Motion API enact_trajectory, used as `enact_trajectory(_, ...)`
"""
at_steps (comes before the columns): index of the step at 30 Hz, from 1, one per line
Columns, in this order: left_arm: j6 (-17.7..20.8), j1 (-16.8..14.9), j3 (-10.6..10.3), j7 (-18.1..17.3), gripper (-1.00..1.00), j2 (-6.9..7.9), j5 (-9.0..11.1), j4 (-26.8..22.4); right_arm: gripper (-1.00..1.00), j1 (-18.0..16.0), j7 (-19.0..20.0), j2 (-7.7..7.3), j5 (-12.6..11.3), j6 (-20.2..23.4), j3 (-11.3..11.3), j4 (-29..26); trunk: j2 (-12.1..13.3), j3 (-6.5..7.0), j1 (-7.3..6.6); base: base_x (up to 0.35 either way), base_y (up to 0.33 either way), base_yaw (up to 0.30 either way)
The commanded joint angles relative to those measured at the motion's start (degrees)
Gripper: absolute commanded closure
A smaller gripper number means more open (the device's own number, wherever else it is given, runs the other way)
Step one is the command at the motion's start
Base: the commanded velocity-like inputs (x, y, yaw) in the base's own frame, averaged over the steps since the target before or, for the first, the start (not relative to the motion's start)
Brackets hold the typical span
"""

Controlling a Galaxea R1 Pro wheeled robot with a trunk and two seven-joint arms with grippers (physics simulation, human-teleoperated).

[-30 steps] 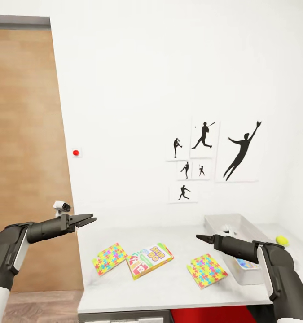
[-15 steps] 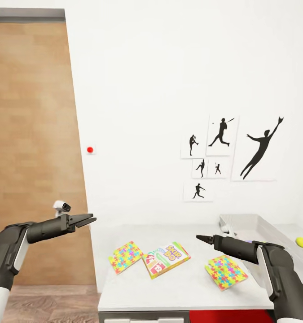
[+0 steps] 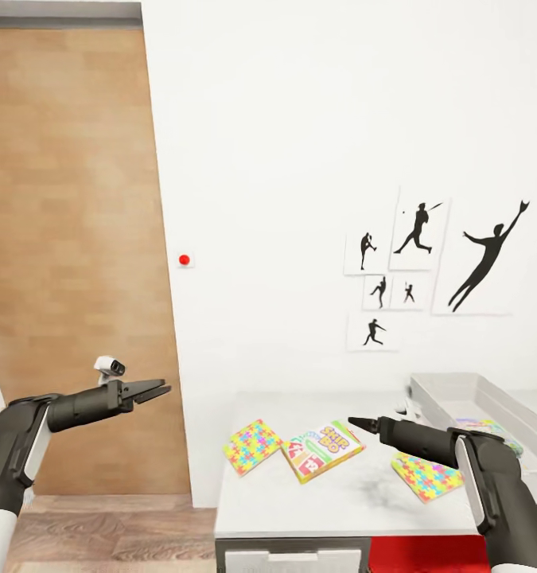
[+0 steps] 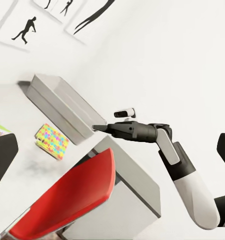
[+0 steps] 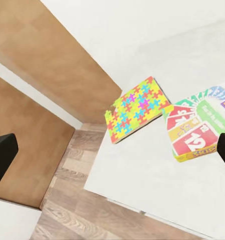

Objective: Put all the toys in the child's room - the three board games (two on the bed and one on the table), the two jigsaw puzzles on the table, and the tennis ball on the table - inside the toy box on the table in the child's room.

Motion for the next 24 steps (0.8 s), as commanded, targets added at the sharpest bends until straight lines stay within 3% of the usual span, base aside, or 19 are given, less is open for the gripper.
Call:
enact_trajectory(1,0.61,0.00,-0.01,-0.23,-1.00,0.02,-0.01,0.03,-1.00,-0.04,0.38,0.02,0.24,0.38,-0.09,-0.03,-0.06,-0.13,0.01,-0.097,0.263,0.045)
enact_trajectory(7,0.61,-0.01,0.05,-0.23,-1.00,0.06,-0.09,0.03,-1.00,-0.04,0.39,-0.03,0.16,0.32,-0.35,-0.03,-0.06,-0.49,0.01,-0.033,0.163,0.054)
enact_trajectory(20,0.53,0.00,0.42,-0.23,-1.00,0.11,-0.23,0.16,-1.00,-0.04,0.34,0.01,0.13,0.04,-0.94,-0.03,-0.06,-0.52,0.01,0.009,0.009,0.004)
enact_trajectory(24,0.46,0.00,0.48,-0.23,-1.00,0.11,-0.24,0.19,-1.00,-0.04,0.31,0.02,0.16,0.03,-0.95,-0.03,-0.06,-0.52,0.01,0.143,0.036,0.153)
